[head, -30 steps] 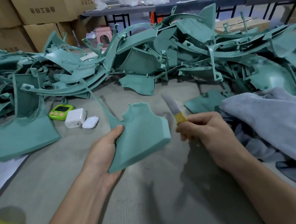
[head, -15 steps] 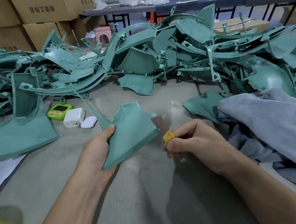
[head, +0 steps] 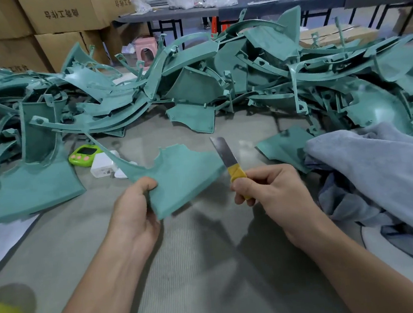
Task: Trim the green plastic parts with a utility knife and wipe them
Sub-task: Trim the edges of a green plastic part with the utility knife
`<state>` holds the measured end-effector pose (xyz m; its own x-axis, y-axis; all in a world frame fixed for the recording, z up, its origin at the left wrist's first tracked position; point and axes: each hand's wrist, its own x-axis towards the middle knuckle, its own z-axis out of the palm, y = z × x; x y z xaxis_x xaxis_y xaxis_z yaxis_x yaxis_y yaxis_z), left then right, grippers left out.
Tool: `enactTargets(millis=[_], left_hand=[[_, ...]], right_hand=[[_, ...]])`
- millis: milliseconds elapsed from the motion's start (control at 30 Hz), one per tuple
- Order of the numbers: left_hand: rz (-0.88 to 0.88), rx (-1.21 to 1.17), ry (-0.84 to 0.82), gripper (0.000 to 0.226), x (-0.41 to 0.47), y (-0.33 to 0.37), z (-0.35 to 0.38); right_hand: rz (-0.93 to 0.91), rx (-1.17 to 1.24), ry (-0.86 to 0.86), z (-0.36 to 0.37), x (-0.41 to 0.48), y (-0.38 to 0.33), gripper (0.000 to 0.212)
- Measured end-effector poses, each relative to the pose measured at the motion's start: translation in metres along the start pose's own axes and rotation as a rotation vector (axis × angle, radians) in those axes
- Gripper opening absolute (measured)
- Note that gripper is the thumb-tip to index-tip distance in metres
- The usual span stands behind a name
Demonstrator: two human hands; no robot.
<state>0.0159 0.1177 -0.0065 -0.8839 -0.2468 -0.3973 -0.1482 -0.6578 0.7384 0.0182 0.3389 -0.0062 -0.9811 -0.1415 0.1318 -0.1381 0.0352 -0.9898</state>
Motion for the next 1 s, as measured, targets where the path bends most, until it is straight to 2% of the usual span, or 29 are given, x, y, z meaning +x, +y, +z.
enactTargets(millis=[167,300,367,400,467,500,533,567,633,700,733,800,867,900,933,1000], left_hand=[[-0.152,-0.109,-0.138,0.018,-0.004,0.001,0.004],[-0.303,-0.084,-0.223,0.041,-0.007,-0.001,0.004],[-0.341,-0.056,-0.234,0.055,-0.006,-0.004,0.006],[-0.362,-0.053,-0.239,0.055,-0.006,-0.006,0.008],[-0.393,-0.055,-0.262,0.030,-0.007,-0.007,0.010],[-0.397,-0.056,-0.266,0.011,-0.008,-0.007,0.010],[-0.396,-0.066,-0.266,0.008,-0.009,-0.006,0.010],[-0.400,-0.073,-0.264,0.013,-0.011,-0.004,0.010],[-0.405,-0.108,-0.268,0.021,-0.012,-0.001,0.009],[-0.404,-0.138,-0.259,0.033,-0.012,0.000,0.008],[-0.394,-0.147,-0.244,0.036,-0.011,-0.001,0.008],[-0.374,-0.164,-0.237,0.033,-0.010,-0.003,0.009],[-0.382,-0.198,-0.276,0.024,-0.012,-0.002,0.010],[-0.393,-0.216,-0.311,0.020,-0.013,-0.002,0.010],[-0.404,-0.230,-0.346,0.019,-0.014,-0.001,0.009],[-0.406,-0.231,-0.391,0.035,-0.013,0.001,0.005]], right_hand=[[-0.183,-0.035,-0.025,0.006,-0.003,0.001,0.011],[-0.283,-0.169,-0.183,0.019,-0.014,0.003,0.010],[-0.309,-0.272,-0.206,0.023,-0.016,0.006,0.009],[-0.322,-0.324,-0.186,0.025,-0.016,0.008,0.014],[-0.320,-0.403,-0.094,0.026,-0.014,0.012,0.021],[-0.296,-0.424,-0.022,0.025,-0.013,0.013,0.019],[-0.265,-0.436,0.072,0.023,-0.010,0.013,0.011],[-0.227,-0.444,0.179,0.019,-0.007,0.013,0.003],[-0.129,-0.445,0.387,0.006,0.000,0.013,0.008],[-0.077,-0.315,0.462,-0.002,0.005,0.013,0.017],[-0.098,-0.208,0.415,-0.001,0.004,0.010,0.016],[-0.194,-0.103,0.208,0.011,-0.005,0.006,0.015],[-0.254,-0.203,0.002,0.028,-0.015,0.008,0.012],[-0.253,-0.308,-0.046,0.033,-0.017,0.012,0.006],[-0.236,-0.394,-0.030,0.034,-0.014,0.015,0.005],[-0.137,-0.406,0.129,0.026,-0.005,0.017,0.004]])
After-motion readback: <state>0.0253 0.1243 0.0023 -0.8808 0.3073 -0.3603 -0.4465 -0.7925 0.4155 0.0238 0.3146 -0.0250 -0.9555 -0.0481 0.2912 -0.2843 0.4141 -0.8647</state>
